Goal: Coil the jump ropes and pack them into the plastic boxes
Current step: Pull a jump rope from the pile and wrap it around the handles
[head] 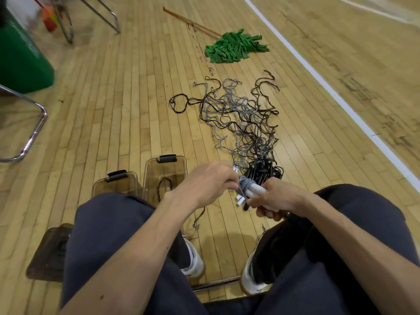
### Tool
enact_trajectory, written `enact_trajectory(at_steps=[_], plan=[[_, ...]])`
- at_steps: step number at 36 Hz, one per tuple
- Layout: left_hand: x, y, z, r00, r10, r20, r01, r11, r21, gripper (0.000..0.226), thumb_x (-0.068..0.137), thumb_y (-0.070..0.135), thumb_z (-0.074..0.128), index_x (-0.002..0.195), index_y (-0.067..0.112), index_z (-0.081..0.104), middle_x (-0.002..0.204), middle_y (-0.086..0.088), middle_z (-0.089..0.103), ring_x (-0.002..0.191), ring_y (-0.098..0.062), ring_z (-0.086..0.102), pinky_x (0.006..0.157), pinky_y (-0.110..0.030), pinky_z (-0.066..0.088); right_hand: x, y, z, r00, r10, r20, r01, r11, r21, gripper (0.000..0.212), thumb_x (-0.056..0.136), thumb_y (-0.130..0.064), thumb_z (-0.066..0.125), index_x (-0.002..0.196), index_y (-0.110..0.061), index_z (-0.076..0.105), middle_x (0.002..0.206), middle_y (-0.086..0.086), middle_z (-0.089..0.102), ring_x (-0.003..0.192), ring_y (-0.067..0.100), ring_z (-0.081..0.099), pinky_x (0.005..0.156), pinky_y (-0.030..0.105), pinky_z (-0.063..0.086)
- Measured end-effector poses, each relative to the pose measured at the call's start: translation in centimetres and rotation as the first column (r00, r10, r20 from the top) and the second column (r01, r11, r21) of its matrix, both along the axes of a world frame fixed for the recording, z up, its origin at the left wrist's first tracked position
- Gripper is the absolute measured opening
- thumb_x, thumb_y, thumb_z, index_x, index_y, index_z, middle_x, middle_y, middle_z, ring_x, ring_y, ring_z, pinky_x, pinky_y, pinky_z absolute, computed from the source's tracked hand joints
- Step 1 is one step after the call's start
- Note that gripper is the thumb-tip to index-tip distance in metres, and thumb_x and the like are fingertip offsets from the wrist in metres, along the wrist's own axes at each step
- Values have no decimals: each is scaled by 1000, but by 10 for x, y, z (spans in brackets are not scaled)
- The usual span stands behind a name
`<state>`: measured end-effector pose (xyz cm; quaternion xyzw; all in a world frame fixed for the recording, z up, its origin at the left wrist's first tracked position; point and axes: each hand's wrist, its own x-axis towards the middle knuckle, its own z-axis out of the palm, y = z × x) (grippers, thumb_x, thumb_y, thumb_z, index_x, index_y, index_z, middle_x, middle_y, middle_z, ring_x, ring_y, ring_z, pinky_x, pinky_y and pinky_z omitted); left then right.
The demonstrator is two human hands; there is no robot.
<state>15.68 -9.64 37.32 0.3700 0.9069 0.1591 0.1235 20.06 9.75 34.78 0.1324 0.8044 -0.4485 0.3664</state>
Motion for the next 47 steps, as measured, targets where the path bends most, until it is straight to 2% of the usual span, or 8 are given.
enact_trajectory(at_steps=[6, 16, 20, 23, 29, 33, 43, 47], plan=[[-2, 3, -9, 998, -61, 8, 60, 991, 120, 17, 91, 33, 70, 95, 17, 75, 91, 6, 64, 86, -12, 56, 77, -40, 49, 7, 4, 4, 977, 212, 38, -213, 977, 32, 17, 95, -21, 68, 86, -7, 66, 66, 4, 69, 48, 14, 52, 48, 26, 47], [-4, 7, -8, 878, 4, 479, -101, 979, 178, 16, 76, 28, 85, 87, 17, 80, 83, 7, 74, 80, -4, 66, 76, -27, 54, 15, 8, 5, 858, 512, 46, -514, 856, 55, 24, 90, -25, 70, 70, -14, 64, 67, 5, 70, 53, 20, 57, 55, 27, 49], [-5, 8, -7, 814, -36, 579, -118, 967, 225, 17, 76, 25, 85, 88, 13, 80, 84, -2, 75, 83, -21, 69, 82, -46, 56, 16, 11, 6, 843, 537, 19, -537, 844, -22, 22, 92, -24, 71, 76, -11, 66, 71, 11, 71, 53, 20, 57, 51, 23, 48], [-7, 6, -4, 742, -91, 664, -142, 947, 288, 19, 78, 24, 80, 90, 10, 78, 87, -14, 74, 80, -35, 66, 78, -54, 52, 16, 14, 11, 863, 505, -23, -502, 850, -159, 20, 95, -20, 69, 79, -8, 66, 69, 6, 68, 50, 15, 56, 49, 22, 48], [-12, 3, -1, 539, -131, 832, -355, 860, 366, 9, 77, 26, 70, 78, 23, 78, 77, 2, 72, 69, -10, 64, 66, -22, 53, 19, 13, 25, 913, 382, -141, -405, 824, -397, 23, 95, -14, 69, 72, -12, 67, 68, 7, 65, 50, 16, 54, 50, 25, 47], [-19, 0, -8, 335, -268, 903, -568, 708, 421, 22, 87, 13, 67, 67, 21, 73, 78, 3, 69, 66, -8, 63, 56, -20, 54, 20, 12, 33, 957, 204, -208, -286, 792, -539, 14, 90, -10, 68, 79, -2, 65, 60, 10, 57, 45, 18, 47, 49, 23, 42], [-10, 17, -14, 379, -81, 922, -637, 700, 323, 47, 100, -11, 33, 71, 13, 60, 52, 6, 51, 44, -3, 40, 44, -15, 29, 19, 10, 34, 983, 8, -181, -134, 702, -699, 11, 84, -4, 57, 94, 1, 62, 52, 9, 49, 42, 17, 42, 47, 24, 37], [-6, 22, -13, 409, -31, 912, -609, 735, 298, 39, 107, 7, 31, 79, 11, 57, 59, 1, 51, 51, -8, 39, 47, -18, 29, 19, 10, 32, 965, -55, -255, -126, 755, -643, 16, 87, -12, 61, 97, 1, 62, 56, 1, 58, 45, 16, 48, 52, 28, 35]])
